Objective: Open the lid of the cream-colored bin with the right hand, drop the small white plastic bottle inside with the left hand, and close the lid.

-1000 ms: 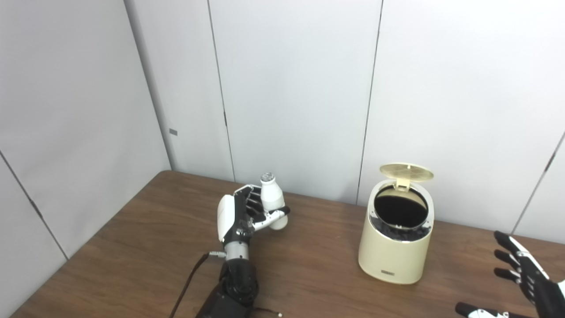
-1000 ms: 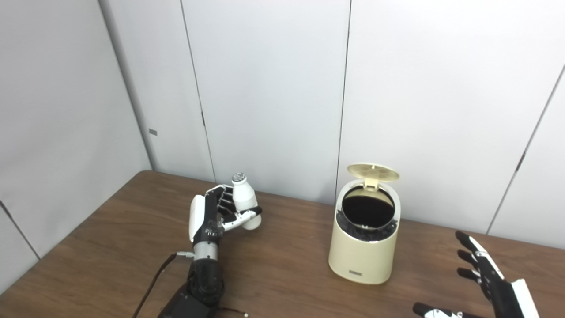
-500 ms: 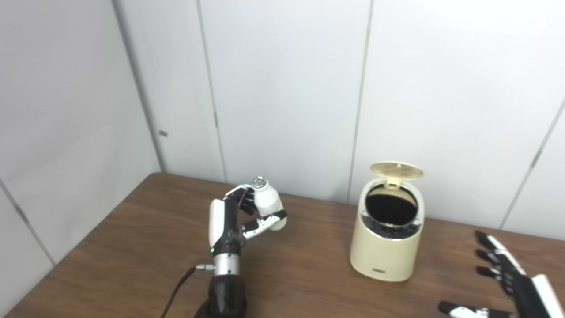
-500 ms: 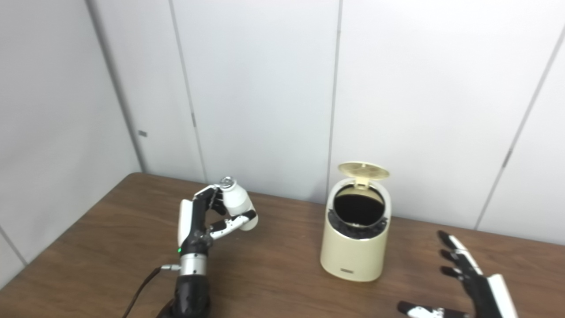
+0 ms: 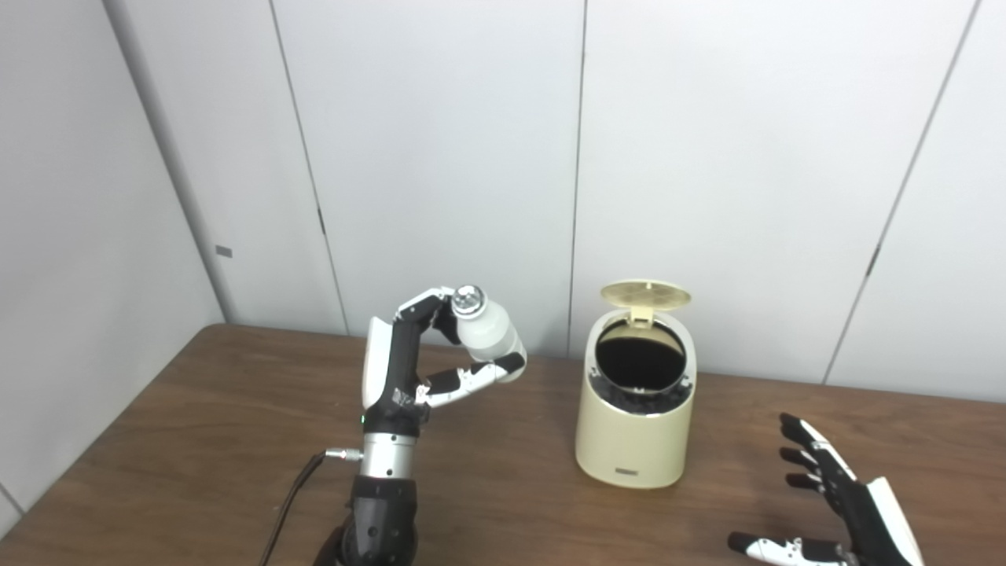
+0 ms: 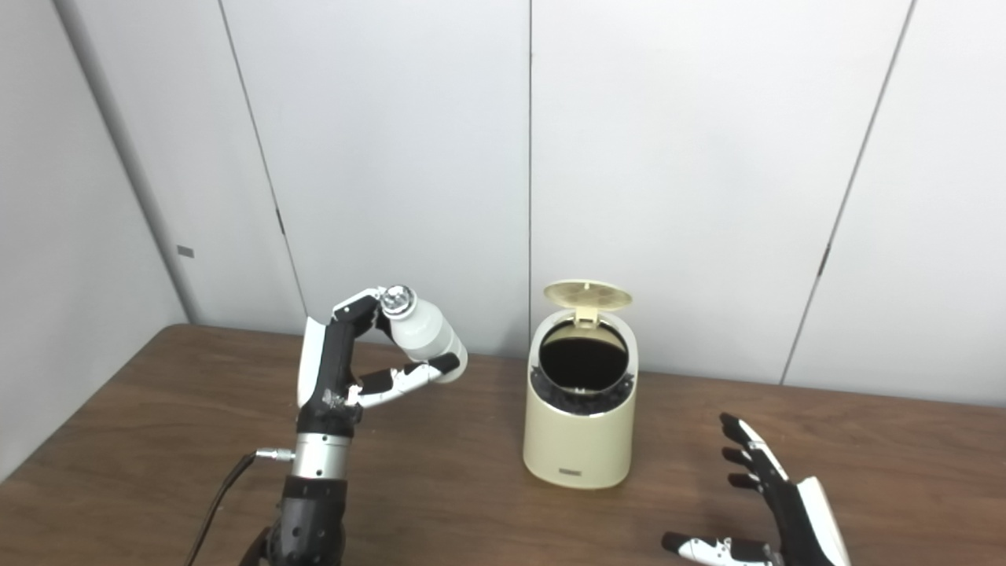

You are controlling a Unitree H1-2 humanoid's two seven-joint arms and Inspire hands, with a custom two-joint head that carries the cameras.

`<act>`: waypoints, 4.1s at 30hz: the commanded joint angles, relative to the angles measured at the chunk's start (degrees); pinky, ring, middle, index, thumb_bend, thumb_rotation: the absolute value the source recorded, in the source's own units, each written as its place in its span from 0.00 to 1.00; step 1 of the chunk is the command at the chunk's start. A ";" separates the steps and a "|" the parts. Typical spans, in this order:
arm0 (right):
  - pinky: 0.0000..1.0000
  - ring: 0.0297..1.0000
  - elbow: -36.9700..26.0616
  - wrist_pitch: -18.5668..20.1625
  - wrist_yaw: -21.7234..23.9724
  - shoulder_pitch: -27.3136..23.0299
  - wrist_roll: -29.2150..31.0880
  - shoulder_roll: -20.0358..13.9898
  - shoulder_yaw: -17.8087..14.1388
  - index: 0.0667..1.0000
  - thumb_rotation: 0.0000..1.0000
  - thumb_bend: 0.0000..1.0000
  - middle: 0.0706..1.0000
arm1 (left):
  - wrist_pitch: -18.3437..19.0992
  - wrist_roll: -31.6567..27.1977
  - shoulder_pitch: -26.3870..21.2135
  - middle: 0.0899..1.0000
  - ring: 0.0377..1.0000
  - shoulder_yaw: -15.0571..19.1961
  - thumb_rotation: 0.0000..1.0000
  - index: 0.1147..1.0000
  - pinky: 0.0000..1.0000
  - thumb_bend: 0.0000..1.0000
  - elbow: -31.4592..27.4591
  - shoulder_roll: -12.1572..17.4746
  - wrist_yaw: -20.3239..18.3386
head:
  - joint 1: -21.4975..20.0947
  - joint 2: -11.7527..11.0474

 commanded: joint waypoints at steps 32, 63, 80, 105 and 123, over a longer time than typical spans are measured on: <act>0.75 0.84 -1.34 -2.33 -3.47 -2.03 -4.23 2.35 0.95 0.88 0.24 0.80 0.89 | -5.30 -0.75 -15.23 0.43 0.39 -17.19 0.00 0.44 0.33 0.50 8.74 5.17 4.82 | -7.37 0.47; 0.75 0.84 -2.50 -1.85 -3.54 -1.11 -4.16 2.63 0.49 0.89 0.30 0.82 0.90 | -5.30 3.98 -28.74 0.43 0.38 -49.68 0.00 0.45 0.34 0.50 28.57 9.25 44.02 | -9.18 1.09; 0.77 0.84 -4.31 -0.70 -2.84 -0.65 -4.34 2.35 0.35 0.89 0.29 0.82 0.90 | -5.30 -0.31 -27.57 0.43 0.38 -46.52 0.00 0.48 0.38 0.50 30.96 7.66 31.35 | -9.20 1.84; 0.74 0.83 -3.57 -1.96 -3.07 -1.06 -4.32 1.67 0.25 0.88 0.27 0.81 0.89 | -5.30 7.71 -24.00 0.60 0.56 -35.93 0.06 0.43 0.48 0.52 28.71 6.64 23.44 | -8.15 2.75; 0.74 0.83 -4.13 -1.43 -2.50 -1.08 -4.00 1.59 0.29 0.88 0.24 0.81 0.89 | -5.29 8.57 -22.54 0.60 0.56 -33.49 0.04 0.62 0.49 0.88 26.37 6.30 21.95 | -7.56 3.27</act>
